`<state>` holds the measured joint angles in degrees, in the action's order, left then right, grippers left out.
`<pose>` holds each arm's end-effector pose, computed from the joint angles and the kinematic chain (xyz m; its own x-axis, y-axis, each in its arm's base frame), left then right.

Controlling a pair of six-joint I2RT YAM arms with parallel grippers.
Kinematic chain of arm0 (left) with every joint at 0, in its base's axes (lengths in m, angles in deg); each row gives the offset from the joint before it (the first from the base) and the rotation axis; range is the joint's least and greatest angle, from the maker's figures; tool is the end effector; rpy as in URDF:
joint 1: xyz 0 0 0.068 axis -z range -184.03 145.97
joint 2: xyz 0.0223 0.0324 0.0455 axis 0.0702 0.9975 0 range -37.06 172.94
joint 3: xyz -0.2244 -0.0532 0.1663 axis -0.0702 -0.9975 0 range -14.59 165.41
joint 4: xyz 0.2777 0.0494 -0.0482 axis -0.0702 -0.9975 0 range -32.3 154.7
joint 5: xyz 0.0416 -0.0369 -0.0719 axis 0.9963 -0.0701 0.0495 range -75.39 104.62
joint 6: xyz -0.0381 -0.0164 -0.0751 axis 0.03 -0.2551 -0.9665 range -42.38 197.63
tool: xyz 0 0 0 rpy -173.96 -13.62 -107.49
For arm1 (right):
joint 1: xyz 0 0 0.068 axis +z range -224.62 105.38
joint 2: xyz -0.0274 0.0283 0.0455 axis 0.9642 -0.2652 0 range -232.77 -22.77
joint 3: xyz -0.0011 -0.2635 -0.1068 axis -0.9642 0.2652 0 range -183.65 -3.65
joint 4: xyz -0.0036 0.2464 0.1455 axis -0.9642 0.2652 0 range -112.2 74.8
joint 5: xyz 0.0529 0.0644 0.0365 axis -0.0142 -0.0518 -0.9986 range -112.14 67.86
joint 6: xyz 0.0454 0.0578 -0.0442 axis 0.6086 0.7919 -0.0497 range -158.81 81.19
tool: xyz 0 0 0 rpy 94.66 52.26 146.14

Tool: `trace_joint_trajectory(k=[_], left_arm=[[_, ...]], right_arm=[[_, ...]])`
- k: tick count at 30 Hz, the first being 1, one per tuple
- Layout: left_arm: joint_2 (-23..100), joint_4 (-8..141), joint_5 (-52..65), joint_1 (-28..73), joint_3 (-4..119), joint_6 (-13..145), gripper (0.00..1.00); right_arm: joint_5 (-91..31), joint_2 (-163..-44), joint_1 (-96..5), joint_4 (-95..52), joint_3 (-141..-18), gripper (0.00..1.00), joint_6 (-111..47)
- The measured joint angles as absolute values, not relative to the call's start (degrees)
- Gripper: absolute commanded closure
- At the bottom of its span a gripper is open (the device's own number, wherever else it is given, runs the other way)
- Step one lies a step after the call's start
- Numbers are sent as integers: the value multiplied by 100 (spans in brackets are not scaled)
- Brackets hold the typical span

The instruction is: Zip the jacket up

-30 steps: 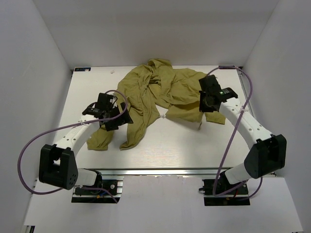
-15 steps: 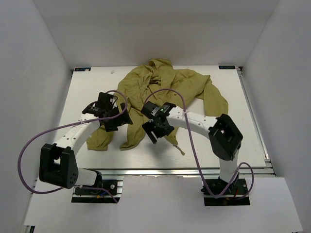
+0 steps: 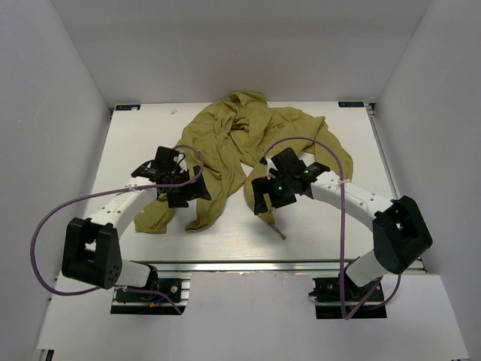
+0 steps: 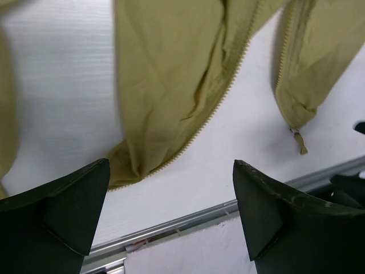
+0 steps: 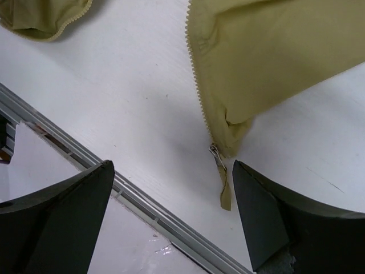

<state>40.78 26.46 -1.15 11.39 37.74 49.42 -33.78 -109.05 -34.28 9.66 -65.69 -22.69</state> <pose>0.2812 -0.0989 0.1889 -0.9376 -0.2133 -0.2748 -0.0810 0.9021 -0.4238 0.2619 0.2425 0.2092 -0.8076 -0.3291 -0.4894 -0.5159 0.7964 0.3157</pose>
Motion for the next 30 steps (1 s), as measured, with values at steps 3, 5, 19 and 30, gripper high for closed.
trace_joint_trajectory(k=[3, 5, 19, 30], left_arm=[[4365, 2902, -387, 1275, 3774, 5058, 2], [4708, 3162, -603, 1362, 3777, 5132, 2], [7206, 4526, -2255, 1504, 5119, 5202, 2], [7986, 4001, -1943, 2258, 6482, 5163, 2]], right_arm=[[-3747, -11038, -3549, 667, -6374, 11, -2282], [-3907, -11230, -3540, 400, -6377, 11, -2290], [-4270, -12061, -4150, -542, -6372, 11, -2269], [-4300, -12113, -4987, -758, -6409, 11, -2391]])
